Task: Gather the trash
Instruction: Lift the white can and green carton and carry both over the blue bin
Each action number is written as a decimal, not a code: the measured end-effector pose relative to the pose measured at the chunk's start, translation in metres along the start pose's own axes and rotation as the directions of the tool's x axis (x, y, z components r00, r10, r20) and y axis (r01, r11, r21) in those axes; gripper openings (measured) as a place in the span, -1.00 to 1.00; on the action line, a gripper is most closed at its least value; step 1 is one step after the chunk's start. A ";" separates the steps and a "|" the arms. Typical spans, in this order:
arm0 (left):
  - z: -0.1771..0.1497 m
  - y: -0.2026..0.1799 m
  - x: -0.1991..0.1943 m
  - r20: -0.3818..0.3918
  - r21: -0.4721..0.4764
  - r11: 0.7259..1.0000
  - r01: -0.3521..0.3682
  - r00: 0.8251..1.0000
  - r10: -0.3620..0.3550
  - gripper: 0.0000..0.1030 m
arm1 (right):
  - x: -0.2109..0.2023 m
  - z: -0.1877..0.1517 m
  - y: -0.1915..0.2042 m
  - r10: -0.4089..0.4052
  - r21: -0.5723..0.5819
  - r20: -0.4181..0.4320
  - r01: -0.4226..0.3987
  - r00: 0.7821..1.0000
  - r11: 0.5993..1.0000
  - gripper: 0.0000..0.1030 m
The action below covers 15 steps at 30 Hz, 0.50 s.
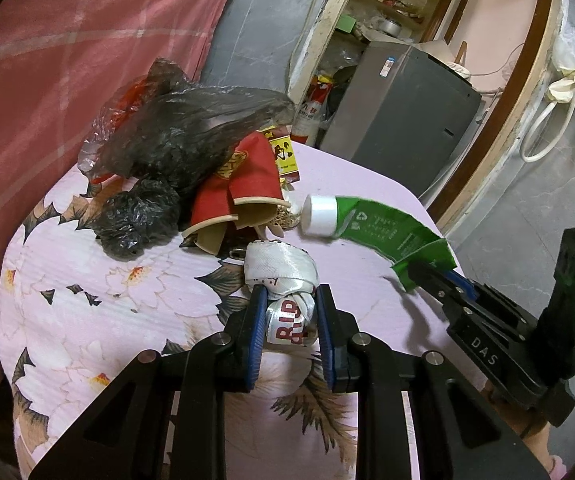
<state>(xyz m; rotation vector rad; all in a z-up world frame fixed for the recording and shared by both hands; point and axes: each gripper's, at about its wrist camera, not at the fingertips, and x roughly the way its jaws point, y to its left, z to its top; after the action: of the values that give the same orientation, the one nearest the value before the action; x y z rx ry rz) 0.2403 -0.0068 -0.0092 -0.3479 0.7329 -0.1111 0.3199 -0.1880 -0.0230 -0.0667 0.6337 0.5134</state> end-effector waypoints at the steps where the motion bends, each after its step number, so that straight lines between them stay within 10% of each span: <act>1: 0.000 -0.001 -0.001 0.004 0.002 1.000 0.001 1.000 -0.001 -0.62 | -0.003 -0.001 -0.001 -0.006 0.000 0.011 0.006 1.000 1.000 -0.70; 15: 0.002 -0.044 0.002 0.077 0.065 0.997 0.036 0.996 -0.041 -0.65 | -0.054 -0.005 -0.031 -0.149 0.045 0.161 0.143 0.976 0.989 -0.81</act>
<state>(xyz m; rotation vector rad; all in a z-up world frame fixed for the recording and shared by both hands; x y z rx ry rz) 0.2436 -0.0480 0.0062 -0.3040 0.6440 -0.1557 0.2945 -0.2398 0.0016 -0.0387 0.4720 0.3619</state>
